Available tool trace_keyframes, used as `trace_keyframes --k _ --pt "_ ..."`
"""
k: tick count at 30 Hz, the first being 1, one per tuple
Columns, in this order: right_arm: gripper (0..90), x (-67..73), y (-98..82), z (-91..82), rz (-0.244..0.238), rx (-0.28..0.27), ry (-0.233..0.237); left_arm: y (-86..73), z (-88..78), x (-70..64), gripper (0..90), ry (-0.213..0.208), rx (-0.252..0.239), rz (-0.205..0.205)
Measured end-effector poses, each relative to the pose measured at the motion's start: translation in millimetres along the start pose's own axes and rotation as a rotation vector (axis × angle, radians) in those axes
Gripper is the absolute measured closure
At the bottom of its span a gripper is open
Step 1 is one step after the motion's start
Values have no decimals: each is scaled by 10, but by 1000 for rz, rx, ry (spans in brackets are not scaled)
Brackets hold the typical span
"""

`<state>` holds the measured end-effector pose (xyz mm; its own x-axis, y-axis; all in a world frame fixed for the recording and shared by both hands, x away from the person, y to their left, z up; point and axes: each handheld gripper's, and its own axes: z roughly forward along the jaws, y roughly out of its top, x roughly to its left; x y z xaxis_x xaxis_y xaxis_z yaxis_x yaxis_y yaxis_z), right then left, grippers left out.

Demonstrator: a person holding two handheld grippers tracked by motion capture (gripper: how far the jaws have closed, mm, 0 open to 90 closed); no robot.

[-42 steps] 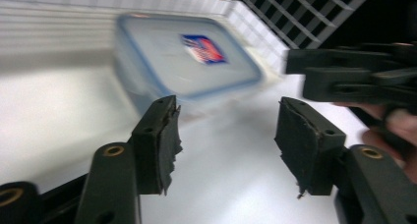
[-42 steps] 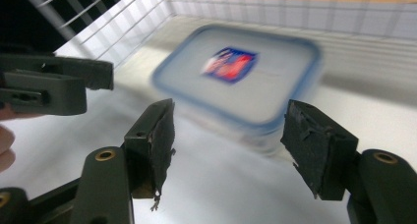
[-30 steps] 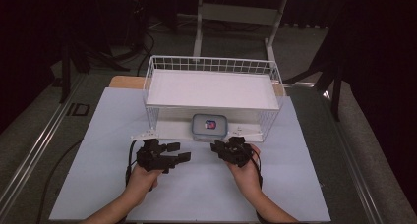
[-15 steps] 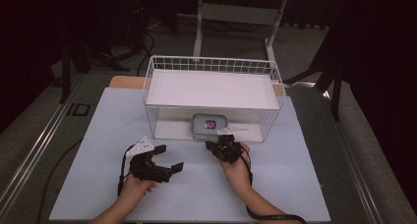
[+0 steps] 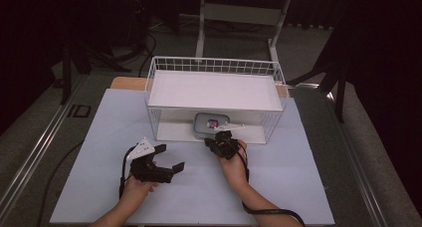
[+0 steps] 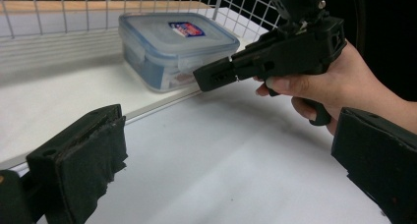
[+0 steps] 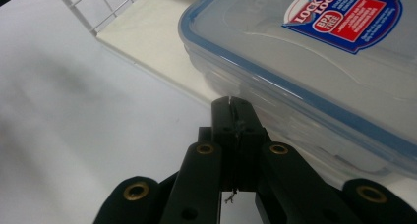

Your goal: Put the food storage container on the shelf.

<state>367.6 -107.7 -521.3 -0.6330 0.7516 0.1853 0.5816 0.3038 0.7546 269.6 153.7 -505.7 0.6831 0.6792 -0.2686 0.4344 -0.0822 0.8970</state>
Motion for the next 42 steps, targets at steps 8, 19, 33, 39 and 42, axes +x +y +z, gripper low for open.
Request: trace_keyframes --k 8,19,33,39,42 --pt "900 -85 31 26 17 -10 -33 -7 -7 21 10 5 -1 -14" --pt "900 -177 120 118 46 -21 -64 -14 13 16 10 -1 11 -10" --pt "899 -373 246 165 95 -26 -127 -27 30 -5 10 -8 17 -3" --pt "898 -353 238 176 87 -42 -124 -29 34 -8 10 -7 18 -4" --pt "887 -321 238 136 75 -50 -122 -25 30 -14 10 -7 16 2"
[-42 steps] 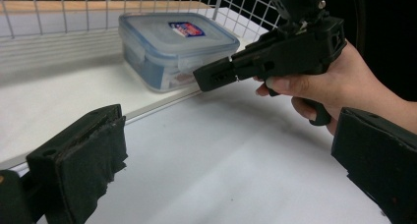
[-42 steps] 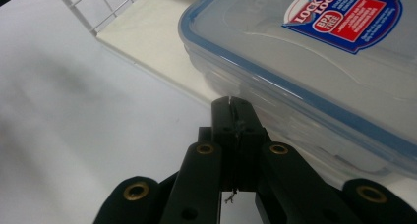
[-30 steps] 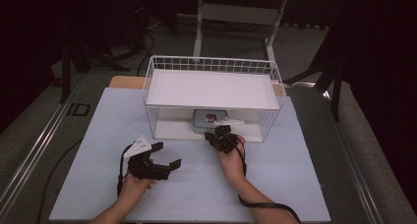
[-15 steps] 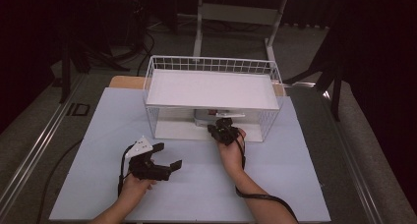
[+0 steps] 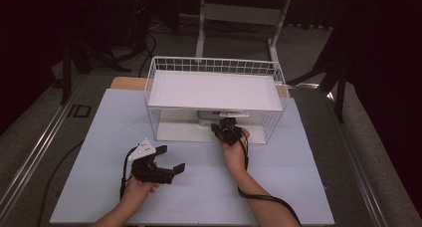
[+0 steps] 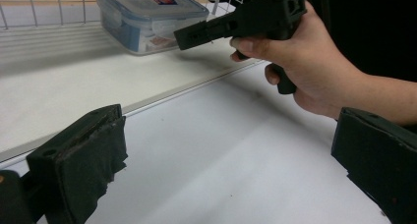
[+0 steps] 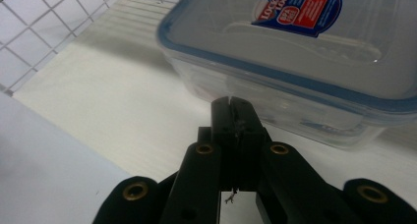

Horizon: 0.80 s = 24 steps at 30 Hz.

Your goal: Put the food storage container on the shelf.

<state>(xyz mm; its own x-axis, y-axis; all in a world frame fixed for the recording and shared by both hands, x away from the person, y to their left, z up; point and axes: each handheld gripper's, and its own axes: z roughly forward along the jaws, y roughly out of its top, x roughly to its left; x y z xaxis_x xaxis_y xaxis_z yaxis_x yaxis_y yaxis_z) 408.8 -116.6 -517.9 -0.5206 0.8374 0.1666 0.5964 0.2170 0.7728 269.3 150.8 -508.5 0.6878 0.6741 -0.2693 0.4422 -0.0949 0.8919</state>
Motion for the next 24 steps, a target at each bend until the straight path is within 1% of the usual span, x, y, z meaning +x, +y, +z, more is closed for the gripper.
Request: trace_keyframes --k 2,3,4,5,6,7,8,9,13,14,15,16,17,18,19,20,21,23,24 --pt "879 7 -6 -18 -1 -4 7 1 -1 -1 10 -2 -2 -1" --pt "879 23 -17 -40 6 -4 22 1 -1 -1 10 -2 -2 -1" --pt "869 23 -17 -40 6 -4 22 3 0 -5 10 -2 0 7" --pt "817 62 -50 -85 14 -8 36 2 -1 -7 10 -2 1 10" --pt "767 72 -87 -137 -1 -21 58 0 -1 -15 10 -5 2 12" --pt "715 84 -104 -171 -15 -28 66 -1 -2 -19 10 -8 1 15" --pt "683 104 -120 -214 -21 -32 65 -2 -3 -24 10 -11 -2 16" --pt "673 109 -134 -255 -40 -43 58 -1 -1 -30 10 -12 -1 18" --pt "466 124 -182 -425 -53 -88 82 5 10 -47 10 -22 -17 23" --pt "429 124 -190 -464 -53 -100 97 7 13 -50 10 -25 -19 27" --pt "371 127 -198 -502 -55 -104 107 11 16 -54 10 -28 -22 35" --pt "307 133 -205 -541 -57 -116 122 16 18 -61 10 -27 -23 51" --pt "269 139 -209 -578 -57 -126 144 21 18 -69 10 -14 -23 76" --pt "234 146 -215 -612 -65 -135 153 27 16 -74 10 -5 -25 96" --pt "196 155 -226 -647 -59 -150 161 37 11 -79 10 -7 -25 103" --pt "188 161 -234 -674 -57 -155 166 47 6 -85 10 -7 -26 107" --pt "187 167 -239 -697 -59 -148 172 59 0 -95 10 0 -22 115" --pt "168 174 -258 -750 -71 -142 170 82 -19 -113 10 -2 -25 118" --pt "158 170 -269 -775 -71 -145 187 96 -28 -124 10 -4 -25 120"
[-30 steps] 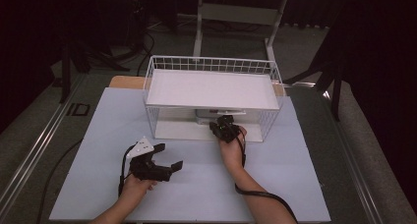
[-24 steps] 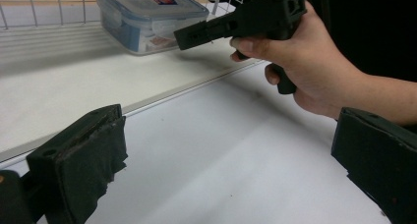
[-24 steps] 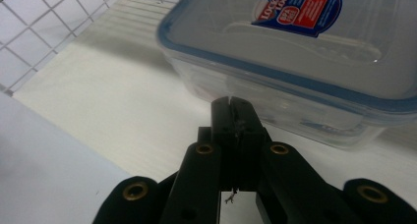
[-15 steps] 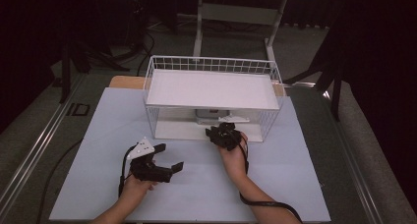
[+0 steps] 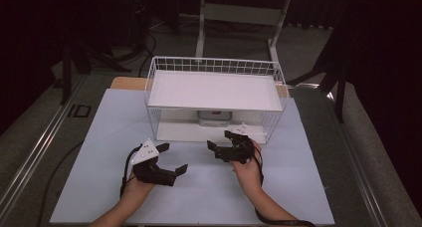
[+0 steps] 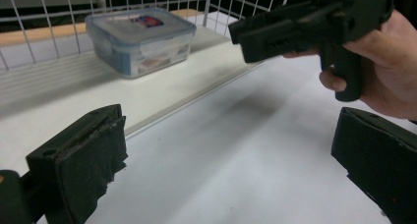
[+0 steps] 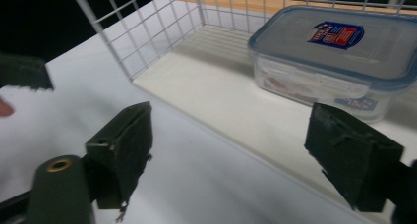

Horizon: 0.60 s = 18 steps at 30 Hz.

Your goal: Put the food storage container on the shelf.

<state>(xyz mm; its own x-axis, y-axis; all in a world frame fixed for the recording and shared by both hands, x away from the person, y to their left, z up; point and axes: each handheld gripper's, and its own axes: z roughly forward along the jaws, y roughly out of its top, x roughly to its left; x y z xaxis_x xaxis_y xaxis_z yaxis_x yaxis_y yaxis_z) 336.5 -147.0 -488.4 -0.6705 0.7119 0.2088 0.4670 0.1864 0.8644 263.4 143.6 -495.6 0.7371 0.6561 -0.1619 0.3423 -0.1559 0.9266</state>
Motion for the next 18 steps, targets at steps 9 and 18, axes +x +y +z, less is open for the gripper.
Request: trace_keyframes --k 9,18 --pt "158 -64 -93 -180 -11 3 6 49 -74 -19 10 5 -33 3" --pt "158 -52 -172 -347 -42 19 4 24 -182 -32 10 -13 5 20"
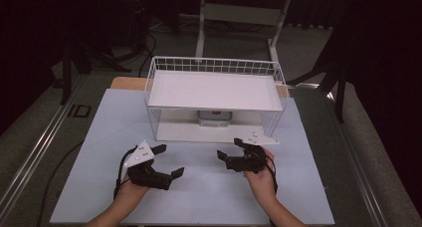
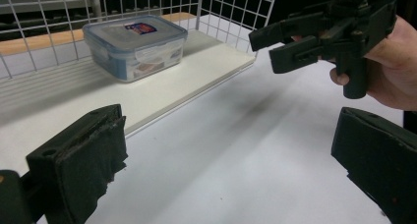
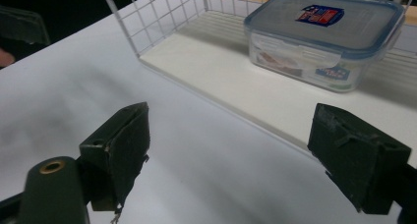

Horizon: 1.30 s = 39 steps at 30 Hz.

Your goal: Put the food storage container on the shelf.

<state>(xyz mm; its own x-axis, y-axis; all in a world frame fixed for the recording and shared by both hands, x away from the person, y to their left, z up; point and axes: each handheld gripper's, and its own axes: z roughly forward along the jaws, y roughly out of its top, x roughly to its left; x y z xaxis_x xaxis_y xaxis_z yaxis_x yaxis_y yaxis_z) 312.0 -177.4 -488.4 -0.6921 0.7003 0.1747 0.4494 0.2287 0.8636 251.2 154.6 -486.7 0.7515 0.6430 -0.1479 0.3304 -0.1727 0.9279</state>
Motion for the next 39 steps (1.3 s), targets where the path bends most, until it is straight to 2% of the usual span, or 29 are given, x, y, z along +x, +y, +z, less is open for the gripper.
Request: trace_keyframes --k 8,12,14,20,24,28,31,36,39 --pt "158 41 -90 -184 -31 -2 4 -50 -148 42 10 10 -17 -26" --pt "158 29 -147 -273 -19 0 7 -106 -192 57 10 16 -10 -33" --pt "158 19 -167 -313 -22 5 7 -131 -209 63 10 22 2 -22" --pt "158 -16 -210 -424 -34 1 -1 -167 -269 87 10 17 -6 -28" --pt "158 -89 -254 -515 -19 5 -5 -180 -317 115 10 17 1 -18" --pt "158 -137 -274 -585 -25 5 -11 -181 -365 155 10 5 -9 -11" --pt "158 -163 -288 -645 -19 -3 -6 -186 -392 174 10 31 -9 5" --pt "159 -156 -293 -759 -28 -18 -7 -205 -413 202 10 36 -16 -16" --pt "158 -177 -309 -810 -31 -19 5 -218 -415 201 10 25 -15 -20"
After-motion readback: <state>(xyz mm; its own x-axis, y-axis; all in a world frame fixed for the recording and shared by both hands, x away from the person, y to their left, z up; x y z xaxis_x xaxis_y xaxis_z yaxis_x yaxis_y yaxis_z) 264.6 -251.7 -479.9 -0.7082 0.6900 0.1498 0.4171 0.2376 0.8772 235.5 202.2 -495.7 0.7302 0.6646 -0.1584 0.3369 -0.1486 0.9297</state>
